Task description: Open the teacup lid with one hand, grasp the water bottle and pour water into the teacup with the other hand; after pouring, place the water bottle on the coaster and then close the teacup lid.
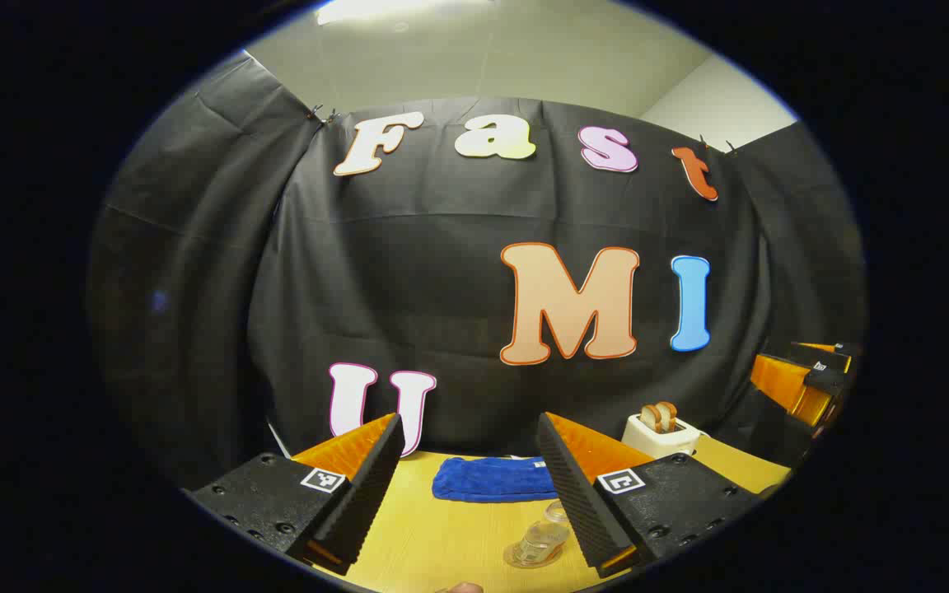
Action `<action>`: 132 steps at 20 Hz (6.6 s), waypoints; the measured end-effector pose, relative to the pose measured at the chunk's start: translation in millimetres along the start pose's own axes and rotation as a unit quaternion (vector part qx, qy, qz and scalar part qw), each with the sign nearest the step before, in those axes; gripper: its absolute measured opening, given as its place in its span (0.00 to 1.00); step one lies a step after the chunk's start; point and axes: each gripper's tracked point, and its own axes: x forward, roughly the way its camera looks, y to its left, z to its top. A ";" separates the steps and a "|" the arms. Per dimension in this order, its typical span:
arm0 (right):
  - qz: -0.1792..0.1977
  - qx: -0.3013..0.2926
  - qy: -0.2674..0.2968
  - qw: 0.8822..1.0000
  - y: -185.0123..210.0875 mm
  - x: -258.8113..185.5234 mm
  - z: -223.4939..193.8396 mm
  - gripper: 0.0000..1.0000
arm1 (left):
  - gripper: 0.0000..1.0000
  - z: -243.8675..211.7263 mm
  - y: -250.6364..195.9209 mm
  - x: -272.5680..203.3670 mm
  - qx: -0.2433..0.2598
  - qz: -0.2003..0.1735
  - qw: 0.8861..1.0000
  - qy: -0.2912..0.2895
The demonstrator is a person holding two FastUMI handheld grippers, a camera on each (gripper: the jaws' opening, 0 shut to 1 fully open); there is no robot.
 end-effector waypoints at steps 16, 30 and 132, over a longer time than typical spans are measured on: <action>0.039 -0.004 0.018 0.999 11.8 4.6 -17.1 0.92 | 0.95 5.2 6.1 -0.9 0.005 0.019 1.000 -0.014; 0.040 -0.030 0.077 0.996 1.0 27.7 -95.5 0.98 | 0.95 9.7 19.1 -17.3 0.020 0.038 0.999 -0.019; 0.009 -0.014 0.336 0.942 -54.9 -2.1 -234.3 0.25 | 0.96 -287.2 -92.2 9.3 0.034 -0.142 0.969 0.199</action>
